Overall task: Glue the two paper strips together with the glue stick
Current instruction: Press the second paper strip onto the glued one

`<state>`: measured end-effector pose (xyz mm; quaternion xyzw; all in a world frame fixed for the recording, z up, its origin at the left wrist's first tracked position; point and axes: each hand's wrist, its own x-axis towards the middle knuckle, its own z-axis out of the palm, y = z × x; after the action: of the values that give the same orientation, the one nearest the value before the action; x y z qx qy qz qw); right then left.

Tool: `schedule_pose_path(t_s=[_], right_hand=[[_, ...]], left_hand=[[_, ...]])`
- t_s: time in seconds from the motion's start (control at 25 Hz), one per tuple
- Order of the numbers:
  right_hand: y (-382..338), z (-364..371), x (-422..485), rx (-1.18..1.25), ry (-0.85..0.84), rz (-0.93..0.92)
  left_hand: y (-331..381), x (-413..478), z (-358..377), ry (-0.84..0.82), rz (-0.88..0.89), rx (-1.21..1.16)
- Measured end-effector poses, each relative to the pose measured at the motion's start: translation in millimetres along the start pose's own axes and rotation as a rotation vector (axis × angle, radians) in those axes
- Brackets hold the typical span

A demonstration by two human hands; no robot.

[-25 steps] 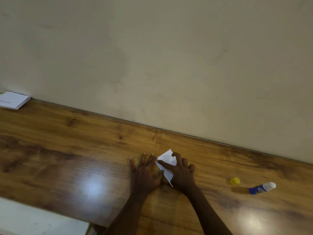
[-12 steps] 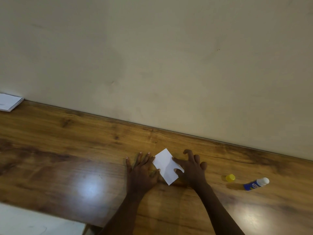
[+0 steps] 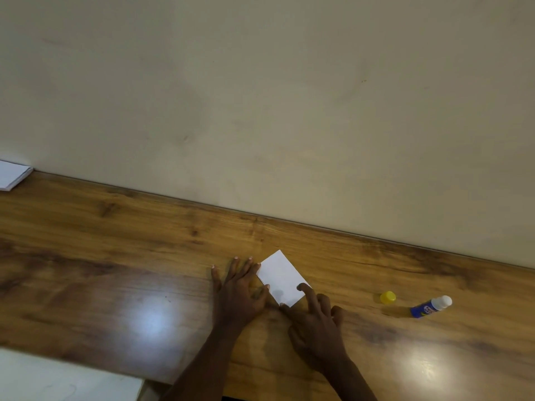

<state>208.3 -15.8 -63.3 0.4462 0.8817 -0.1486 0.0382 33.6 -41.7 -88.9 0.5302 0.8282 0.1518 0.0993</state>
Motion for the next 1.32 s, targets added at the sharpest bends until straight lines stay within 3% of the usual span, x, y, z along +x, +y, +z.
schedule_pose_path(t_s=[0.64,0.92,1.32], right_hand=[[-17,-10,71,-0.061,0.033,-0.082],[13,-27,85,-0.047,0.09,0.134],[43,-15,17,-0.084,0.039,0.095]], left_hand=[[0,1,3,-0.018,0.025,-0.011],[2,2,4,-0.003,-0.001,0.01],[3,1,4,0.017,0.006,-0.004]])
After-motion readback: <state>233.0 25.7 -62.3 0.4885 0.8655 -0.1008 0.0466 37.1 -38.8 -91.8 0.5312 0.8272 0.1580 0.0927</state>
